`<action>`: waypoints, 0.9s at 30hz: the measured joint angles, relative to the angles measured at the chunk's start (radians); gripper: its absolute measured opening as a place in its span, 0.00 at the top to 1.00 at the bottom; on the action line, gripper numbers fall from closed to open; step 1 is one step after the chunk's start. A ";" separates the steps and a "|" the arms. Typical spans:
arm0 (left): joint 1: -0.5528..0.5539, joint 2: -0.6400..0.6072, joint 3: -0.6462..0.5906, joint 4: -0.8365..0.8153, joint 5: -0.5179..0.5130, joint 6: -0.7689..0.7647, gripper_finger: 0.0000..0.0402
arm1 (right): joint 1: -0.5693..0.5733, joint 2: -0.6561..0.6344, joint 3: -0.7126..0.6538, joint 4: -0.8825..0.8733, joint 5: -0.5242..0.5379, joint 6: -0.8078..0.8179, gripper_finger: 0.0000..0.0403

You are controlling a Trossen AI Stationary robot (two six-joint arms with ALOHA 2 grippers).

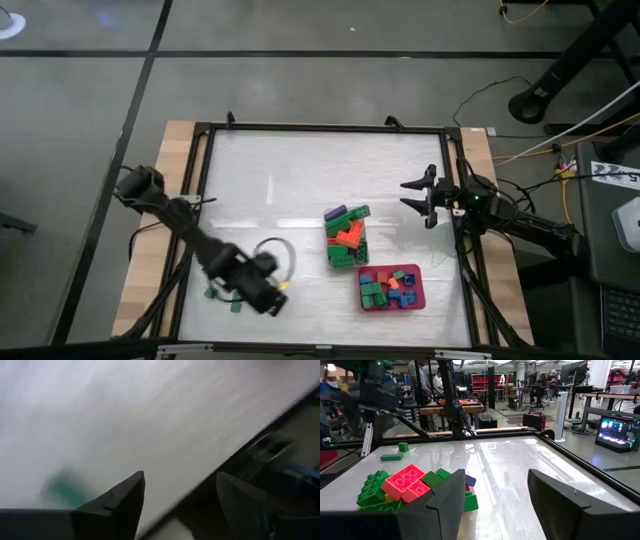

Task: Sort blocks by size
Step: Put the green rectangular block into the transparent bin

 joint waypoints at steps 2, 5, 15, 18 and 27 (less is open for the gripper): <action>-0.044 -0.017 0.000 -0.098 0.062 -0.161 0.43 | 0.000 0.000 0.000 0.000 0.000 0.000 0.47; -0.109 -0.019 -0.003 -0.210 0.094 -0.345 0.43 | 0.000 0.000 0.000 0.000 0.000 0.000 0.47; -0.217 -0.014 -0.185 -0.100 0.049 -0.633 0.43 | 0.000 0.000 0.000 0.000 0.000 0.000 0.47; -0.218 -0.013 -0.252 -0.003 0.048 -0.637 0.43 | 0.000 0.000 0.000 0.000 0.000 0.000 0.47; -0.217 -0.013 -0.390 0.170 0.047 -0.659 0.43 | 0.000 0.000 0.000 0.000 0.000 0.000 0.47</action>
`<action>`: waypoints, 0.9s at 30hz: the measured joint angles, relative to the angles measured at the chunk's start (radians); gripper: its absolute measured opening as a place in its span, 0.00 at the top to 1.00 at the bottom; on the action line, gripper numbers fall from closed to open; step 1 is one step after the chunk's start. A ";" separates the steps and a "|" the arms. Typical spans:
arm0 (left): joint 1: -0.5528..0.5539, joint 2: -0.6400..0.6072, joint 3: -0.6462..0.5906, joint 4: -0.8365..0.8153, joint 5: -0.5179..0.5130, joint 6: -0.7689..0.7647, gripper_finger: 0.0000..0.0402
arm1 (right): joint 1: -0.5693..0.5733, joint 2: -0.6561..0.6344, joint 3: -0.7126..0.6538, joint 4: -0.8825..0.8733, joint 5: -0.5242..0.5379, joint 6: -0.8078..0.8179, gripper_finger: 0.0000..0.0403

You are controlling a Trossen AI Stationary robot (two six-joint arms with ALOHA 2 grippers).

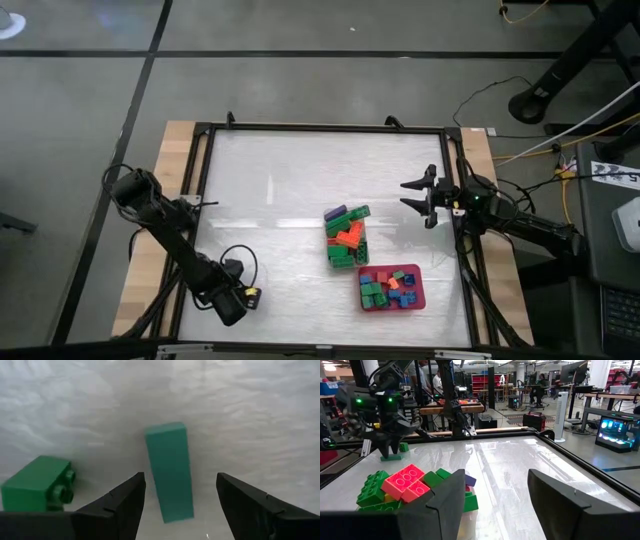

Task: Sort blocks by size
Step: Put the green rectangular block into the transparent bin

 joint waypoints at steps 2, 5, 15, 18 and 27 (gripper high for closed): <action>0.000 0.000 -0.009 0.002 0.000 -0.002 0.43 | 0.000 0.000 0.000 0.000 0.000 0.000 0.47; 0.000 0.000 -0.011 -0.005 0.000 -0.003 0.46 | 0.000 0.000 0.000 0.000 0.000 0.000 0.47; 0.003 0.004 -0.011 -0.007 0.002 -0.024 0.66 | 0.000 0.000 0.000 0.000 0.000 0.000 0.47; 0.004 0.024 -0.011 0.005 0.002 -0.016 0.70 | 0.000 0.000 0.000 0.000 0.000 0.000 0.47; 0.039 0.065 -0.007 0.036 0.047 0.057 0.71 | 0.000 0.000 0.000 0.000 0.000 0.000 0.47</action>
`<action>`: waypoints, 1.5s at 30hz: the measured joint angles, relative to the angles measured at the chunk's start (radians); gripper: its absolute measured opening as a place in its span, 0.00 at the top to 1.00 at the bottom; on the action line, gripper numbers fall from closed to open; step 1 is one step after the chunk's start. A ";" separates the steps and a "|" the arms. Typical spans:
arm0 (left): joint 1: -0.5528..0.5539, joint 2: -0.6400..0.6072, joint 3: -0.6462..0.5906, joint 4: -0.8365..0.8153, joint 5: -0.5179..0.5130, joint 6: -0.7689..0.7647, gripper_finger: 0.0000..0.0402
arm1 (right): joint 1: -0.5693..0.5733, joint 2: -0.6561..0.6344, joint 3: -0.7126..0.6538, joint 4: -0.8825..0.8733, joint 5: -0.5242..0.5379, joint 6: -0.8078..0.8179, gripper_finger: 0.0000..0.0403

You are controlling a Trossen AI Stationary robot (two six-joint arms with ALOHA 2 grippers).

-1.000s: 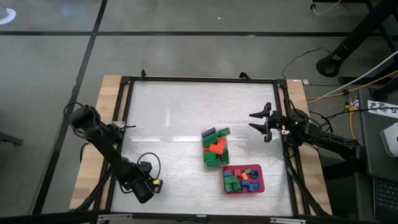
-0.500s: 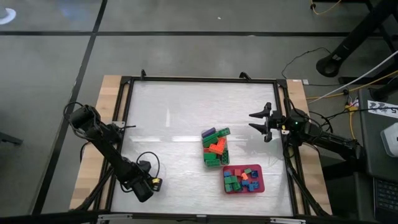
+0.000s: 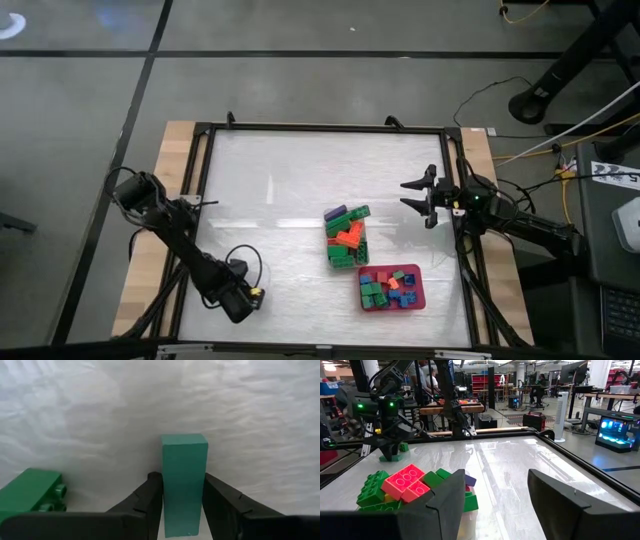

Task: Sort blocks by size
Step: Put the green rectangular block into the transparent bin

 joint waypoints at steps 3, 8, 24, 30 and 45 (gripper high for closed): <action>0.016 -0.014 -0.002 0.008 0.005 0.031 0.71 | 0.000 0.000 0.000 0.000 0.000 0.000 0.47; 0.063 -0.046 -0.005 0.055 -0.048 0.134 0.73 | 0.000 0.000 0.000 0.000 0.000 0.000 0.47; 0.367 -0.089 -0.004 0.404 -0.310 0.857 0.75 | 0.000 0.000 0.000 0.000 0.000 0.000 0.47; 0.499 -0.089 -0.003 0.576 -0.312 1.125 0.76 | 0.000 0.000 0.000 0.000 0.000 0.000 0.47; 0.723 -0.088 0.031 0.828 -0.178 1.642 0.75 | 0.000 0.000 0.000 0.000 0.000 0.000 0.47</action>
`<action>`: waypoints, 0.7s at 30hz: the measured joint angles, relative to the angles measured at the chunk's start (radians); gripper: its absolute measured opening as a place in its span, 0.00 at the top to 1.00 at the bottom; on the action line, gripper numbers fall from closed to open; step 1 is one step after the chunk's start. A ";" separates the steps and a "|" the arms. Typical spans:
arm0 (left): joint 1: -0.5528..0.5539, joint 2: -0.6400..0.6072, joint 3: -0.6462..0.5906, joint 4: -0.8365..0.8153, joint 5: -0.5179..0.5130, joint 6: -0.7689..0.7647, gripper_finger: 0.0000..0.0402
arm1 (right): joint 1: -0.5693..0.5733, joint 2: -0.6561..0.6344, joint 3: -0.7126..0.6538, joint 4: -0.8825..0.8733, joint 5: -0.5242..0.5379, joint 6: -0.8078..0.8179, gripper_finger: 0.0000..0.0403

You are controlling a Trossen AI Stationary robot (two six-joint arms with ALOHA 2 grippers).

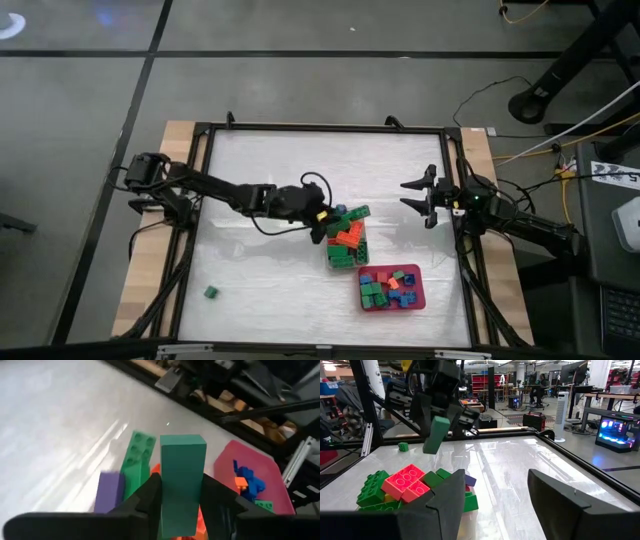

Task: Sort blocks by size
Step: Put the green rectangular block into the transparent bin

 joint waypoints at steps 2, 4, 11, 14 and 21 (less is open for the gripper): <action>0.007 0.009 0.000 0.039 0.018 0.041 0.75 | 0.000 0.000 0.000 0.000 0.000 0.000 0.47; 0.008 0.022 0.000 0.068 0.021 0.065 0.75 | 0.000 0.000 0.000 0.000 0.000 0.000 0.47; 0.005 0.058 0.000 0.153 0.022 0.086 0.75 | 0.000 0.000 0.000 0.000 0.000 0.000 0.47; -0.002 0.091 0.000 0.199 0.021 0.107 0.75 | 0.000 0.000 0.000 0.000 0.000 0.000 0.47; -0.003 0.141 0.000 0.244 0.023 0.137 0.74 | 0.000 0.000 0.000 0.000 0.000 0.000 0.47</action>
